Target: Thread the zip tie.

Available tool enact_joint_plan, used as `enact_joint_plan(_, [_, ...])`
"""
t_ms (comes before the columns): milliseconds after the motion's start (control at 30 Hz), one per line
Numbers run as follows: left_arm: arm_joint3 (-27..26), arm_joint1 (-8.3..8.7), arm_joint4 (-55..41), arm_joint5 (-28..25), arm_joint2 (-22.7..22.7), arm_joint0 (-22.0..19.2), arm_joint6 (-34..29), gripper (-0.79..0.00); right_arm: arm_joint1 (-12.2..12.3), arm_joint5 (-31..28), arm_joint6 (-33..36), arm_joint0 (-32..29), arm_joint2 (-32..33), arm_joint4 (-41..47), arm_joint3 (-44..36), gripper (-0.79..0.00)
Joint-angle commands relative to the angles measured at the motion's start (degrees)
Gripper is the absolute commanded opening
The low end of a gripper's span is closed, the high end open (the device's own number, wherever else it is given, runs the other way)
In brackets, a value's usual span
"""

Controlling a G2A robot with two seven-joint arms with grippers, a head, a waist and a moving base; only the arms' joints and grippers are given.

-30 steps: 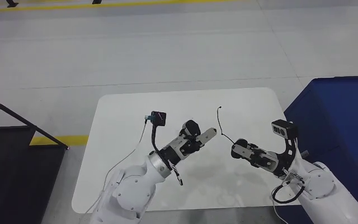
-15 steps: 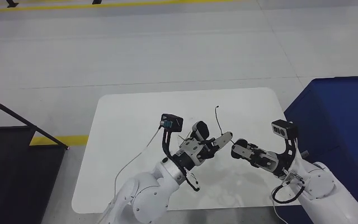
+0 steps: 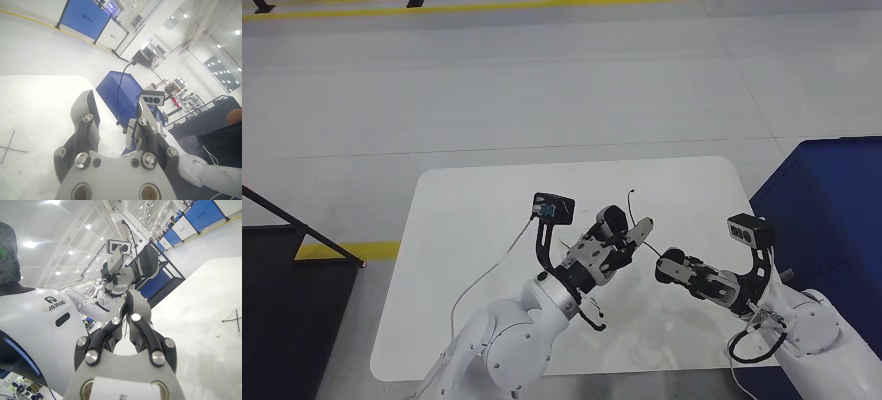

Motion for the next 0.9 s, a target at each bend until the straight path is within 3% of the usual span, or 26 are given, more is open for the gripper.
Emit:
enact_joint_plan(0, [-0.2,0.03,-0.4,-0.3,-0.5,0.3,-0.1,-0.44,0.0,0.0,0.0,0.0,0.0,0.0,0.0,-0.785])
enact_joint_plan(367, [-0.4,0.01,-0.1,-1.3,-1.0,0.6,-1.2,-0.486,0.0,0.0,0.0,0.0,0.0,0.0,0.0,-0.785])
enact_joint_plan(500, [0.2,-0.13,-0.5,-1.5,-1.0,0.2,-1.1,-0.52,0.0,0.0,0.0,0.0,0.0,0.0,0.0,-0.785])
enact_joint_plan(600, [0.1,-0.18,-0.8,-1.6,-1.3,0.0,-1.3,-0.594,0.0,0.0,0.0,0.0,0.0,0.0,0.0,-0.785])
enact_joint_plan(867, [0.0,-0.19,-1.1,-2.0,-2.0,0.4,-1.6,-0.653,0.0,0.0,0.0,0.0,0.0,0.0,0.0,-0.785])
